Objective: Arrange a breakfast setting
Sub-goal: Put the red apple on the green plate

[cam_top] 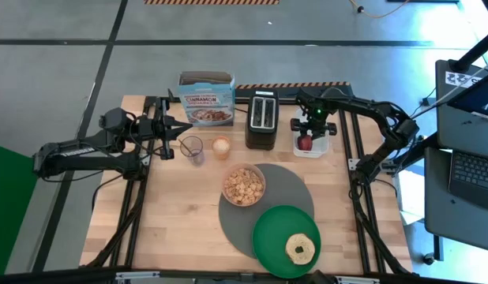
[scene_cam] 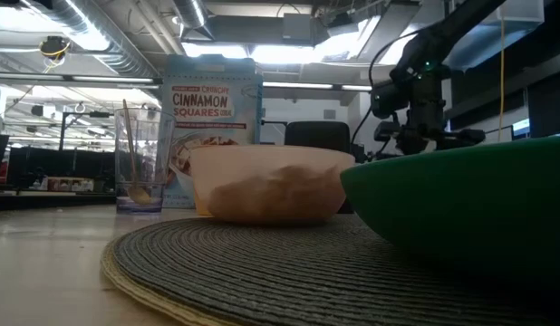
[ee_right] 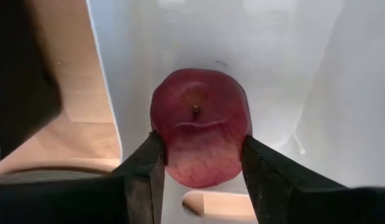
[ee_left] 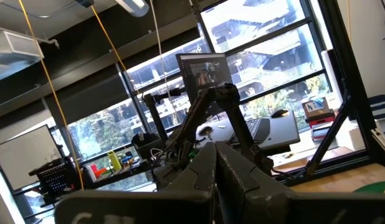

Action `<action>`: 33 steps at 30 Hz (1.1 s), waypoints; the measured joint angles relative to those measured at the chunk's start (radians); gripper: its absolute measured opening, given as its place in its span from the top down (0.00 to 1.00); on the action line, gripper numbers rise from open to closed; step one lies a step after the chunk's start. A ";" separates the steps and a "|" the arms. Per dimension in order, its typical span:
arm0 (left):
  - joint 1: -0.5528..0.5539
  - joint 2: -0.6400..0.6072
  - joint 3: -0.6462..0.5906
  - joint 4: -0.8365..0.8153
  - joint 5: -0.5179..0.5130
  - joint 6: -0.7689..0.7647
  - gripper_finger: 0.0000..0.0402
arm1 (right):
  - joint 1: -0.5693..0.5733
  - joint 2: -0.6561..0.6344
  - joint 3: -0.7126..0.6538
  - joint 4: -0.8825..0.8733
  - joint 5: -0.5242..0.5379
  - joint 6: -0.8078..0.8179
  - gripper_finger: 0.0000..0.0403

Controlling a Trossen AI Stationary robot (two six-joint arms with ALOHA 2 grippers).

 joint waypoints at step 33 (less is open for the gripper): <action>0.000 0.000 0.000 0.000 0.000 0.000 1.00 | 0.372 -0.045 0.265 -0.090 0.712 0.033 0.64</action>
